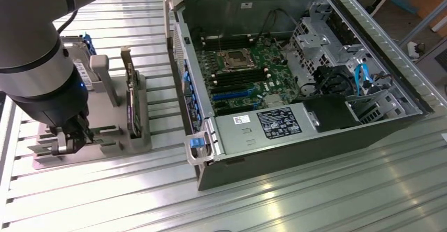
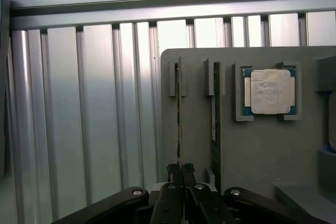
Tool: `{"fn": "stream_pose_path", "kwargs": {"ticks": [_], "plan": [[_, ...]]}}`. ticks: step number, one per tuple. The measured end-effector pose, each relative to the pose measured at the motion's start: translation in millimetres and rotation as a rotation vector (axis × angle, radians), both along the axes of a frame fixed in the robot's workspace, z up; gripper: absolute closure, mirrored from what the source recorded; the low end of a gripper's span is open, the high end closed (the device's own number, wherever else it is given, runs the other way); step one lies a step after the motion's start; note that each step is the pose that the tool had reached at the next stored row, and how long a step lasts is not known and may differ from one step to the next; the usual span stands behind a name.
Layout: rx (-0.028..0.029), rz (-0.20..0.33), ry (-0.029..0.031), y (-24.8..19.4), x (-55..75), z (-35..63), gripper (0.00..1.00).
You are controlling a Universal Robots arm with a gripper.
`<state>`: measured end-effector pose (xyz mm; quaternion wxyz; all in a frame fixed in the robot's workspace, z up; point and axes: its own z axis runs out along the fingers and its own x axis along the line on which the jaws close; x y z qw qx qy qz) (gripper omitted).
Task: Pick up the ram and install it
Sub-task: 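Pick up the ram and move it above insertion slot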
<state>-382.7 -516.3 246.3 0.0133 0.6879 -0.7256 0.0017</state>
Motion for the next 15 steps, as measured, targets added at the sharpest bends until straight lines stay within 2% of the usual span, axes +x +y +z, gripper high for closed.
{"fn": "stream_pose_path", "kwargs": {"ticks": [11,15], "plan": [[0.0000,0.000,0.0001,0.0,0.0,9.5,0.88],[0.0000,0.000,0.0000,0.0,0.0,15.8,0.88]]}}
